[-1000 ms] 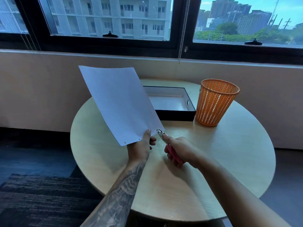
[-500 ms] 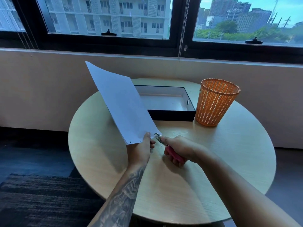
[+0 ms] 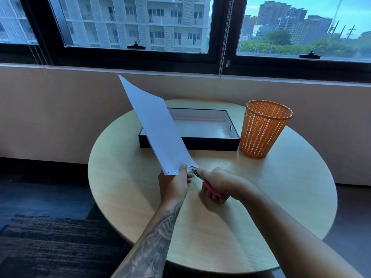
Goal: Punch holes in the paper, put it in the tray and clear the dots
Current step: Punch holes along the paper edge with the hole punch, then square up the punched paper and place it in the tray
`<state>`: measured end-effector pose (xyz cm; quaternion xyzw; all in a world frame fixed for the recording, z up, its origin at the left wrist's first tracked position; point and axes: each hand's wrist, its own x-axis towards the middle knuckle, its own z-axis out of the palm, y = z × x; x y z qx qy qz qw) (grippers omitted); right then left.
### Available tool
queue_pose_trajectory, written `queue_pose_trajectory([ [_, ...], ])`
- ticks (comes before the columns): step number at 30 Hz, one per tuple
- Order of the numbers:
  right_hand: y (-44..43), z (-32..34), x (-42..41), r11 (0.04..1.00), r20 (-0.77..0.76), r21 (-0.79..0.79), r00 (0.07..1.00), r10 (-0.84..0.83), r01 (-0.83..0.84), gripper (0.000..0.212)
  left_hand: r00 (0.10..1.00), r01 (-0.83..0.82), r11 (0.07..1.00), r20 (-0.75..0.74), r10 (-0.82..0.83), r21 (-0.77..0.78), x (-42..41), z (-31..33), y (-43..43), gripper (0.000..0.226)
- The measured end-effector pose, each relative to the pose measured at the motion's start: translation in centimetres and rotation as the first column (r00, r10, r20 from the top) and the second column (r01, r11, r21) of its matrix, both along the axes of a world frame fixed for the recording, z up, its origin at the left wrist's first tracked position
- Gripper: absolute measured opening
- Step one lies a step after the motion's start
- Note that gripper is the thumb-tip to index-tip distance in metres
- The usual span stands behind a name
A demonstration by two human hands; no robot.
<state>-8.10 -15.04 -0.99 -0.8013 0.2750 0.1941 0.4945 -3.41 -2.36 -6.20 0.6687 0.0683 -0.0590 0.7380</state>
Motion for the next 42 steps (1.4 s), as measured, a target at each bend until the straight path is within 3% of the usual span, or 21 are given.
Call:
queue_pose_trajectory([
  [6,-0.4,0.5,-1.0,0.994,0.009,0.098,0.999,-0.042,0.041,0.061,0.997,-0.033,0.999,0.065,0.031,0.027,-0.3,0.4,0.2,0.025],
  [10,-1.8,1.0,-3.0,0.995,0.095,0.037,0.990,-0.099,0.096,0.050,0.999,-0.021,1.000,0.049,0.021,-0.003,-0.5,0.4,0.6,0.030],
  [13,-3.9,0.5,-4.6,0.967,0.248,-0.225,0.967,-0.060,0.118,0.047,0.997,0.031,1.000,0.067,-0.030,-0.001,-0.8,0.9,1.1,0.032],
  [15,-5.2,-0.3,-5.5,0.855,0.289,-0.506,0.956,0.041,0.117,0.043,0.992,0.036,0.999,0.122,-0.035,-0.012,-1.3,1.5,1.4,0.027],
  [18,-6.0,-1.8,-6.1,0.672,0.219,-0.733,0.971,0.096,0.099,0.034,0.979,0.100,0.994,0.183,-0.090,-0.046,-2.5,2.3,1.7,0.016],
  [20,-6.3,-2.4,-6.0,0.591,0.144,-0.806,0.982,0.124,0.043,0.042,0.963,0.187,0.982,0.206,-0.176,-0.036,-3.2,2.8,2.1,0.014],
  [21,-6.4,-2.0,-5.7,0.624,0.193,-0.777,0.975,0.113,0.081,0.047,0.947,0.241,0.970,0.222,-0.230,-0.021,-3.6,3.1,2.2,0.014],
  [22,-6.3,-1.3,-5.4,0.717,0.312,-0.677,0.947,0.077,0.164,0.049,0.929,0.293,0.956,0.238,-0.284,-0.005,-3.9,3.4,2.3,0.015],
  [24,-6.1,0.7,-4.5,0.920,0.560,-0.274,0.824,-0.086,0.281,0.047,0.886,0.390,0.920,0.257,-0.386,0.036,-4.5,4.1,2.4,0.020],
  [25,-5.7,1.8,-4.0,0.963,0.595,-0.061,0.784,-0.177,0.264,0.045,0.861,0.438,0.897,0.261,-0.437,0.060,-4.8,4.5,2.4,0.023],
  [26,-5.4,2.8,-3.5,0.965,0.586,0.141,0.767,-0.262,0.222,0.042,0.835,0.481,0.873,0.259,-0.485,0.083,-5.0,4.8,2.4,0.025],
  [28,-4.8,4.1,-2.8,0.848,0.503,0.510,0.752,-0.427,0.140,0.031,0.794,0.547,0.829,0.244,-0.557,0.115,-5.3,5.5,2.3,0.024],
  [30,-4.5,4.9,-2.4,0.713,0.451,0.696,0.722,-0.525,0.083,0.026,0.773,0.578,0.806,0.231,-0.591,0.127,-5.5,5.8,2.3,0.021],
  [33,-4.6,5.0,-2.2,0.703,0.500,0.709,0.668,-0.551,0.049,0.023,0.748,0.603,0.781,0.224,-0.624,0.163,-5.1,5.9,2.7,0.030],
  [35,-5.1,4.9,-2.2,0.708,0.531,0.704,0.626,-0.571,0.049,0.024,0.720,0.642,0.746,0.193,-0.666,0.179,-4.3,5.7,3.5,0.050],
  [37,-6.1,4.9,-2.3,0.714,0.555,0.698,0.584,-0.592,0.060,0.026,0.697,0.694,0.717,0.190,-0.691,0.064,-3.2,5.3,4.8,0.084],
  [39,-7.2,5.0,-2.5,0.732,0.582,0.678,0.565,-0.585,0.061,0.028,0.733,0.675,0.725,0.242,-0.636,-0.136,-1.5,5.7,6.0,0.109],
  [40,-7.6,5.1,-2.5,0.745,0.594,0.665,0.563,-0.574,0.059,0.027,0.769,0.633,0.749,0.266,-0.581,-0.196,-0.6,6.2,6.3,0.110],
  [42,-7.9,5.4,-2.3,0.767,0.615,0.639,0.566,-0.549,0.049,0.027,0.825,0.543,0.814,0.311,-0.471,-0.208,1.7,7.7,6.5,0.081],
])
